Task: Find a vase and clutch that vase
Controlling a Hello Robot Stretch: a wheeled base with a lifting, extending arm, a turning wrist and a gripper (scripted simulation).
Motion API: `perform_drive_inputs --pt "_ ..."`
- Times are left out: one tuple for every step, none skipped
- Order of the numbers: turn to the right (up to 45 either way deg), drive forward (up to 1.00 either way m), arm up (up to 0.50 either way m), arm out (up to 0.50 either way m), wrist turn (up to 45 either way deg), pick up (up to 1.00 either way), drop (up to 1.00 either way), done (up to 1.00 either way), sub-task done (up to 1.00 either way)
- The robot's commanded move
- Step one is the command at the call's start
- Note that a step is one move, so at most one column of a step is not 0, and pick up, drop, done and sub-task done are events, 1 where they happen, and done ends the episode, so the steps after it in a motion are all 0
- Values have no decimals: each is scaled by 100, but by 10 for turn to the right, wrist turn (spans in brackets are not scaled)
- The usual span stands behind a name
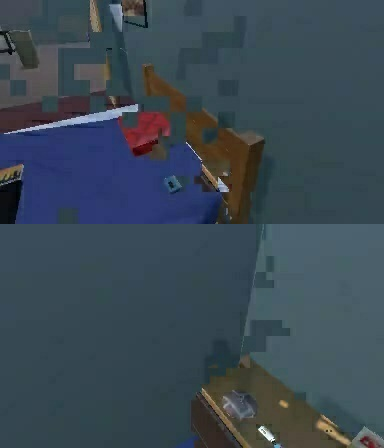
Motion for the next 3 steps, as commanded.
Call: perform_drive_inputs --pt "450 0 0 0 0 0 0 0 0" --pt "30 0 0 0 0 0 0 0 0" --pt "0 15 0 0 0 0 0 0 0"
